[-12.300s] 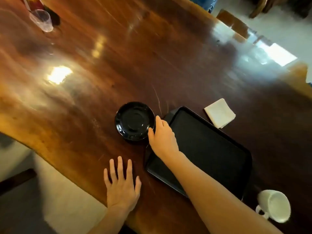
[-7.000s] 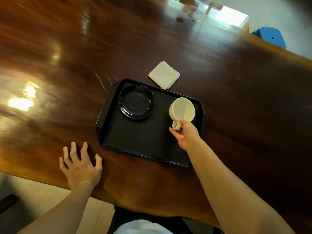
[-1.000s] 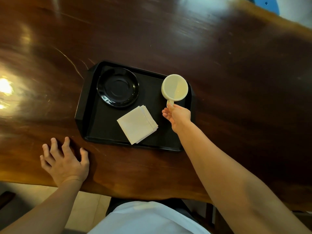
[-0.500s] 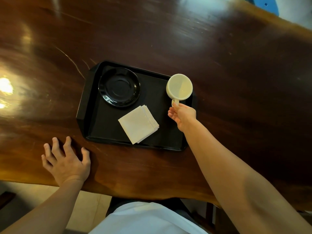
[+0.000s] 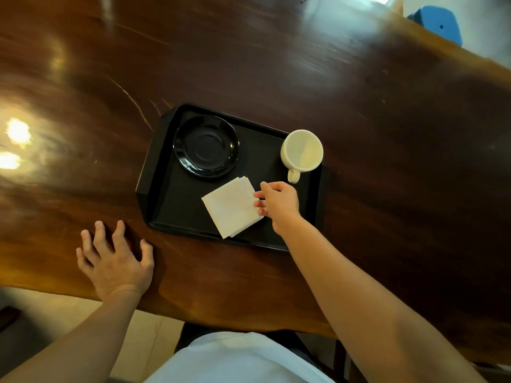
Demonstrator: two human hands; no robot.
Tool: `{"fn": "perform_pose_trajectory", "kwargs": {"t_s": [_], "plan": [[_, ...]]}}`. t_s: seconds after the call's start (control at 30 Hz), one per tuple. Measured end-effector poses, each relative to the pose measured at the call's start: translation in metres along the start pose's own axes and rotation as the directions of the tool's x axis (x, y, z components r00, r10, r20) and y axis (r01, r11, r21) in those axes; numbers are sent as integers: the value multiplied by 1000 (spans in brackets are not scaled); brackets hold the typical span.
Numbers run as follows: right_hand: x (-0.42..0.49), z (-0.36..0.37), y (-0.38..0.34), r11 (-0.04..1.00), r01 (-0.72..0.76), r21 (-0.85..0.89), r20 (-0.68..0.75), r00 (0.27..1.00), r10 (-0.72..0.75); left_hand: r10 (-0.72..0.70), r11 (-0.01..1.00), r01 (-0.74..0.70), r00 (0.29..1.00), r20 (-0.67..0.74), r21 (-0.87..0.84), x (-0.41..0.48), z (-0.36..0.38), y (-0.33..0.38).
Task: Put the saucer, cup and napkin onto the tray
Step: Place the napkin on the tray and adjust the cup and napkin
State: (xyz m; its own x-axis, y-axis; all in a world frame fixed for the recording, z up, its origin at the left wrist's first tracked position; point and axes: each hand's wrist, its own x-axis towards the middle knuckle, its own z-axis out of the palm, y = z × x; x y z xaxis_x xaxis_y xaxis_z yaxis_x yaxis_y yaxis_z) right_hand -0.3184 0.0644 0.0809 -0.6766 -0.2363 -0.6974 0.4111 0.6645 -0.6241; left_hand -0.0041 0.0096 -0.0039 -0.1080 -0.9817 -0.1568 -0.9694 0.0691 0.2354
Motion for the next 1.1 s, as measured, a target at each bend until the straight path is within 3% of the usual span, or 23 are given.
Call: {"fn": "perform_pose_trajectory", "kwargs": {"t_s": [0.17,0.37,0.57,0.73,0.83,1.1], "plan": [[-5,41,-4,998,32,-63,139,990,-23,-9,1000,9,1000,4,18,1,3,-2],[-5,73,-11,976,173,-131,127,979,-156,-28,999,28,999,21,44,3,6,-3],[0,86,-20,990,68,-126,99,994,-56,-23,999,22,1000,19,28,3,5,-3],[7,89,-30,994,-103,47,96,991,98,-20,998,18,999,33,54,4,5,-4],[11,91,-32,996,-86,34,49,995,84,-20,998,17,999,38,68,5,5,-3],[18,101,-43,997,-70,36,85,994,67,-12,998,9,999,47,60,6,6,-5]]}}
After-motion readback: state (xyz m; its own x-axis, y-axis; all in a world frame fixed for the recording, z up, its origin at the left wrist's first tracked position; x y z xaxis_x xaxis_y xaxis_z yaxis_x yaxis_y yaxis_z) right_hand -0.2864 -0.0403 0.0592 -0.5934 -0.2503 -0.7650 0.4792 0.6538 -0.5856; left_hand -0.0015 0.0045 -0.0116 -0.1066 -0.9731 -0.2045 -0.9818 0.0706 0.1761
